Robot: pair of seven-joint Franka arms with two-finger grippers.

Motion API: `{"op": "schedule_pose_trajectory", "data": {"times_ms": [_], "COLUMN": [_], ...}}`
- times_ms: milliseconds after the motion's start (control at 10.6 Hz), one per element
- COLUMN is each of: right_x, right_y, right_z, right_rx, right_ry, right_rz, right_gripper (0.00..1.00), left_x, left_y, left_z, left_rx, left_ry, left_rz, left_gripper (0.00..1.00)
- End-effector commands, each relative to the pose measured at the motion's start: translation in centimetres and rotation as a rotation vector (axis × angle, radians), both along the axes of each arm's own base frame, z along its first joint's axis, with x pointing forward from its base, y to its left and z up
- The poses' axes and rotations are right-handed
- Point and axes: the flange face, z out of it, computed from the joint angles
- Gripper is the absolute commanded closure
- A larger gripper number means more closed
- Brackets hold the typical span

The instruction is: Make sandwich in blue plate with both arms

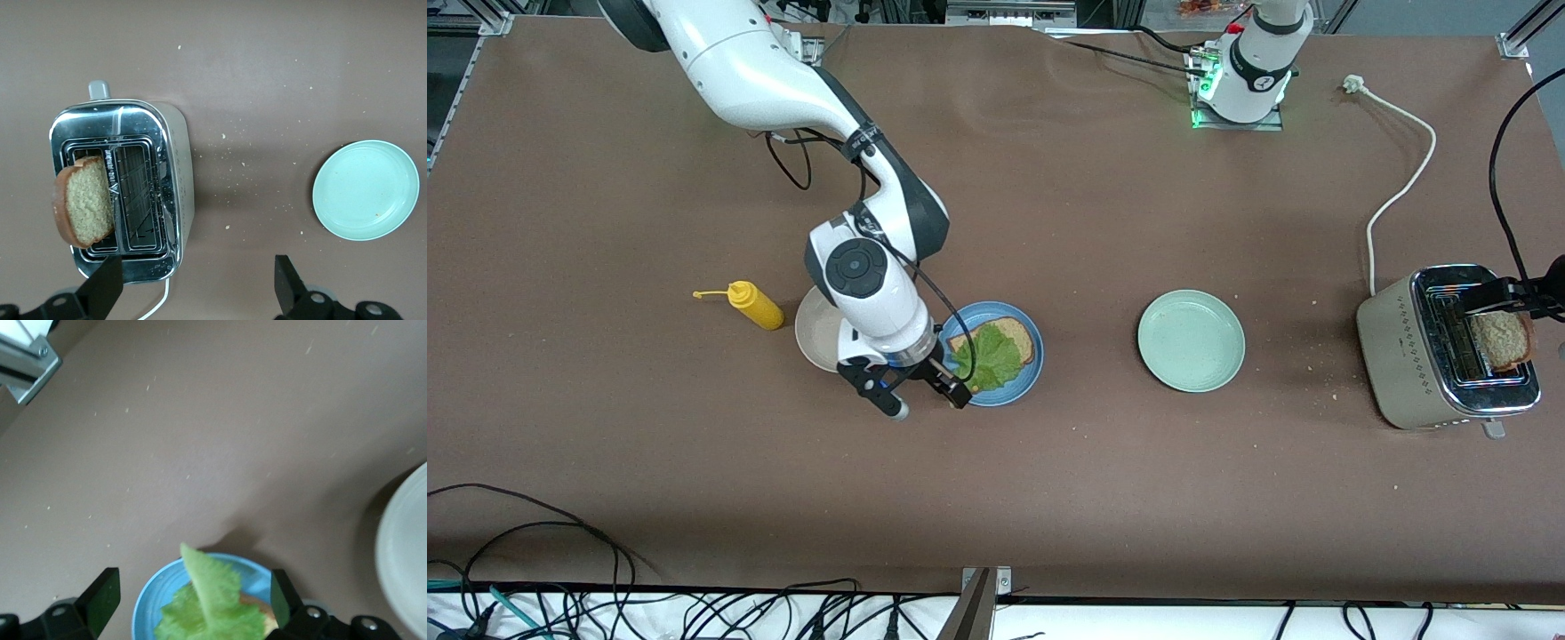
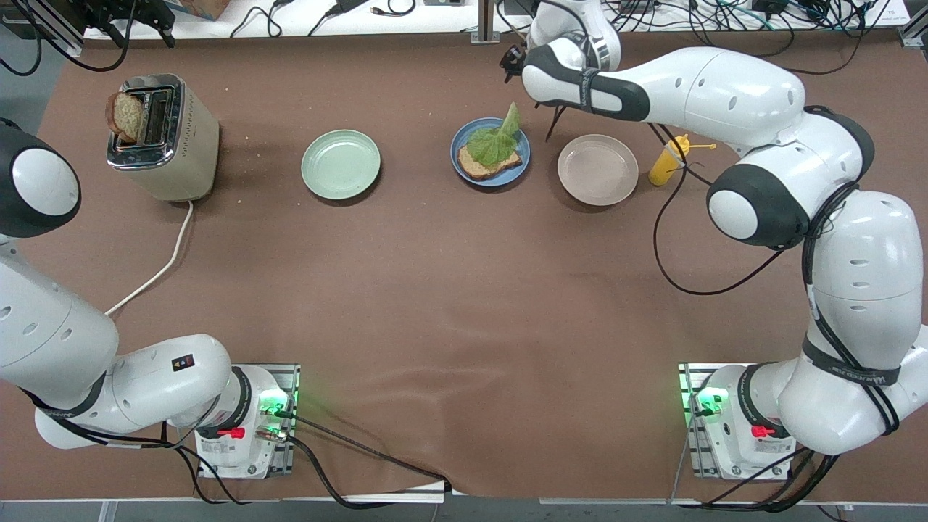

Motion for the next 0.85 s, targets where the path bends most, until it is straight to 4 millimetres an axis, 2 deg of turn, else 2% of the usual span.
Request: {"op": "schedule_pose_trajectory", "data": {"times_ms": [0, 188, 470, 753], "right_x": [0.2, 0.7, 0.4, 0.6], "right_y": [-3.6, -6.4, -8.9, -13.1], "right_z": [3.6, 4.3, 6.1, 9.0], "right_rx": [-0.142, -0.22, -0.28, -0.34], "right_ry": [0.053, 0.099, 0.161, 0.224], "right_rz": [0.149, 0.265, 0.403, 0.539], "right_gripper": [0.0, 0.0, 0.0, 0.0], "left_x": [-0.5, -0.6, -0.5, -0.6], "left_y": [0.9, 0.8, 0.7, 0.7], "left_z": [0.7, 0.8, 0.9, 1.0], "left_rx": [0.03, 0.031, 0.032, 0.032], "left_ry": [0.0, -0.002, -0.003, -0.005], "left_rz": [-0.018, -0.018, -0.02, -0.018], "left_gripper": [0.0, 0.0, 0.0, 0.0]}}
